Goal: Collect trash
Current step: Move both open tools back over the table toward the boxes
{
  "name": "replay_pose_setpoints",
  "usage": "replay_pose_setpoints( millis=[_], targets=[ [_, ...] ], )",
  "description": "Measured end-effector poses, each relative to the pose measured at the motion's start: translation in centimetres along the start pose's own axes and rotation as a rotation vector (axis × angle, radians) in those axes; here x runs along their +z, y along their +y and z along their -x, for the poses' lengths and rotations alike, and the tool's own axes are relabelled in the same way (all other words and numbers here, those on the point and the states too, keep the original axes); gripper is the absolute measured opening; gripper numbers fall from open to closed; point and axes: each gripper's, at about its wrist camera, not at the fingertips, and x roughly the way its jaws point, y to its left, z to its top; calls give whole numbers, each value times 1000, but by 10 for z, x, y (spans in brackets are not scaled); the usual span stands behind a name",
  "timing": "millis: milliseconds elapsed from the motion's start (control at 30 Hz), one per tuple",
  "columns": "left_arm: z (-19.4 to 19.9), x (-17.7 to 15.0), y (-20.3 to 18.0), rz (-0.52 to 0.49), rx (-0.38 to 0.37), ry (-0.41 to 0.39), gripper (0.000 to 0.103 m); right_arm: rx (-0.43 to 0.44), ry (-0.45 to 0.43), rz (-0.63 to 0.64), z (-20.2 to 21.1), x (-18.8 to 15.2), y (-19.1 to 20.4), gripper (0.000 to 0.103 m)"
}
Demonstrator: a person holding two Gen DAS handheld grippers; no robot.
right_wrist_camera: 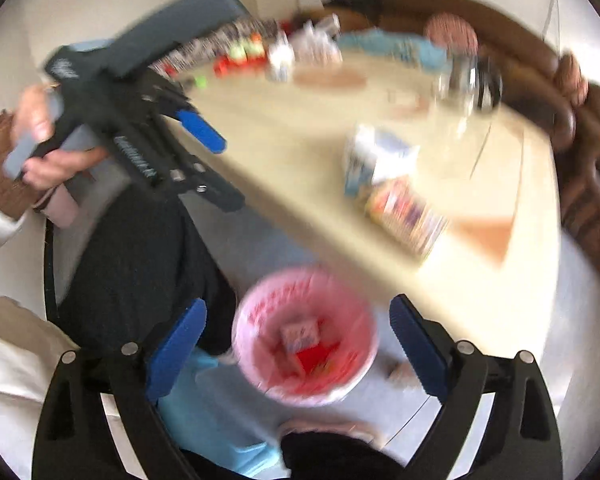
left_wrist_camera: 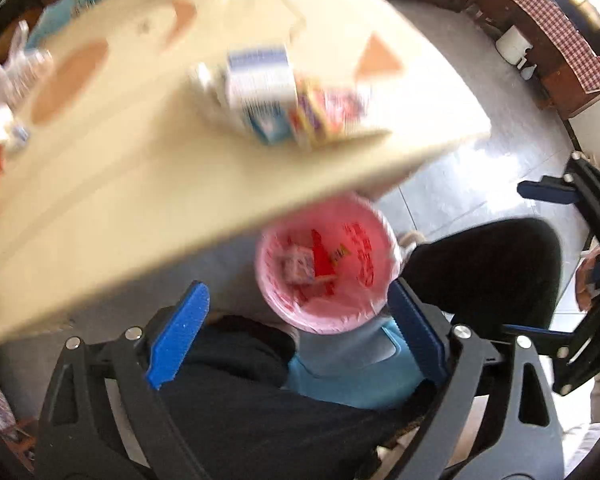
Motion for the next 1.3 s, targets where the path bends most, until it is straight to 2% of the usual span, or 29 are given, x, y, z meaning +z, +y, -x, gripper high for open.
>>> replay_pose_setpoints(
  millis=[133, 233, 367, 667, 1100, 1300],
  targets=[
    [49, 40, -1, 10, 13, 1, 90, 8, -65, 55, 47, 37, -19, 94],
    [71, 62, -4, -16, 47, -10, 90, 3, -94, 93, 71, 58, -33, 94],
    [75, 84, -2, -5, 30, 17, 90, 11, -111, 135, 88, 79, -48, 94],
    [52, 127, -16, -54, 37, 77, 90, 52, -86, 167, 68, 90, -75, 94],
    [-27, 163, -2, -18, -5, 210, 90, 136, 25, 155, 10, 76, -99, 94],
    [-58, 176, 1, -18, -31, 245, 90, 169, 81, 155, -19, 68, -105, 94]
  ],
)
